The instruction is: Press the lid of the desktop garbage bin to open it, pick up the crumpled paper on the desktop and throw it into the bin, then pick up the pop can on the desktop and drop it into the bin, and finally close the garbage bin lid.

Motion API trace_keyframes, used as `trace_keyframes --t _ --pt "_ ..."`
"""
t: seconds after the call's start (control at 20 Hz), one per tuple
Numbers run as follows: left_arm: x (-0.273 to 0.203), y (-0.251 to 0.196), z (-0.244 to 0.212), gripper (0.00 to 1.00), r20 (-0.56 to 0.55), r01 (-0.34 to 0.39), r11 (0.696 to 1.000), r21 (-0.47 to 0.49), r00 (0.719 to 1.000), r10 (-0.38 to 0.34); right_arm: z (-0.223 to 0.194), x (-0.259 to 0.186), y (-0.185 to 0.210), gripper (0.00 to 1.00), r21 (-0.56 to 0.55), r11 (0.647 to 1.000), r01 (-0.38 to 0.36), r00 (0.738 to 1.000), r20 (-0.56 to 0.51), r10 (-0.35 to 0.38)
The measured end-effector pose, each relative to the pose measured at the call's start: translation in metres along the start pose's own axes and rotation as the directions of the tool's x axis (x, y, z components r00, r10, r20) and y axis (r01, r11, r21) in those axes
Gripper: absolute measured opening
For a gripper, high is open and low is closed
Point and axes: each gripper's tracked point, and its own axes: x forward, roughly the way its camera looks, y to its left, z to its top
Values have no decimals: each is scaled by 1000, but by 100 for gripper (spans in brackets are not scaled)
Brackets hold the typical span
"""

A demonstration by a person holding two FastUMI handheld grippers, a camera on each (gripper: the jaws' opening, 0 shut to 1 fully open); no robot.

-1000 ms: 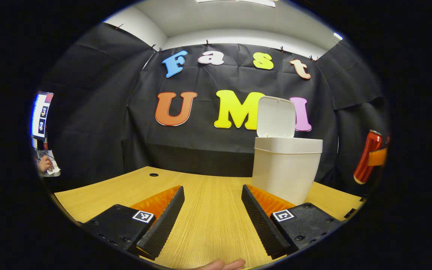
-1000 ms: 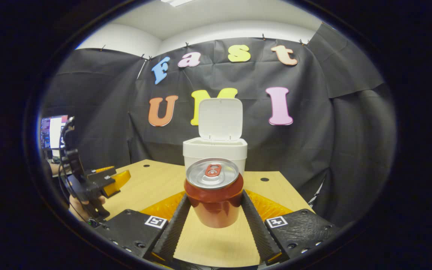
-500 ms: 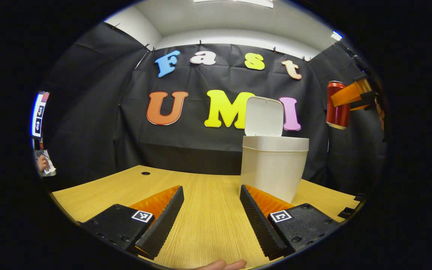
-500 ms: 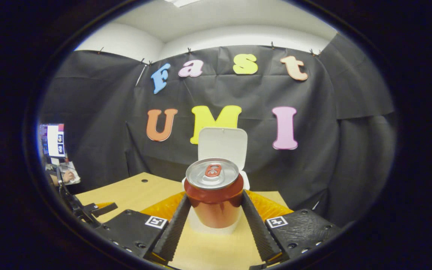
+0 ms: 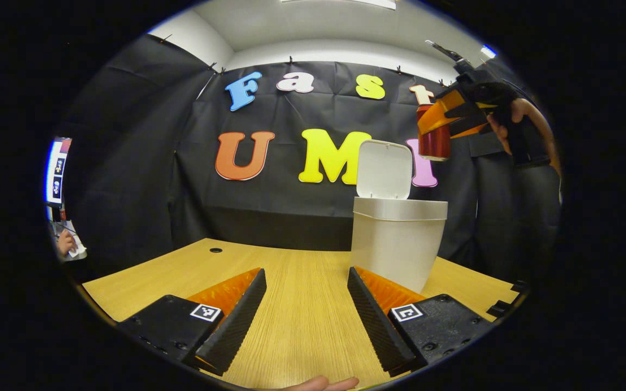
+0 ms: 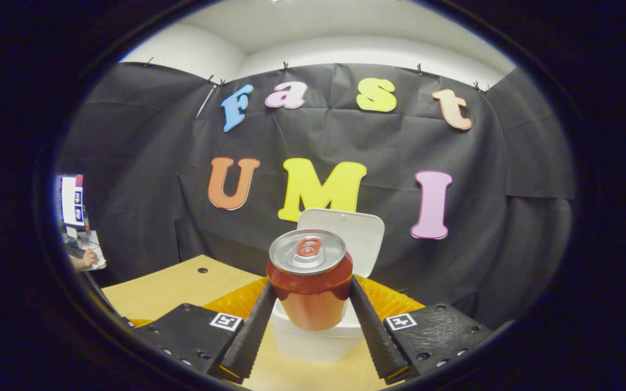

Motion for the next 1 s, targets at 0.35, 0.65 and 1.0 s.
trace_keyframes --t 0.35,0.65,1.0 --pt "-6 14 11 97 27 -39 998 42 999 38 -12 87 20 81 -35 997 72 994 -82 -74" --pt "0 21 3 97 -1 -45 998 34 999 45 -35 118 32 81 -48 992 116 980 -157 -123" --pt "6 27 -9 97 -35 -52 999 13 998 52 -48 126 44 81 -88 991 102 979 -168 -116"
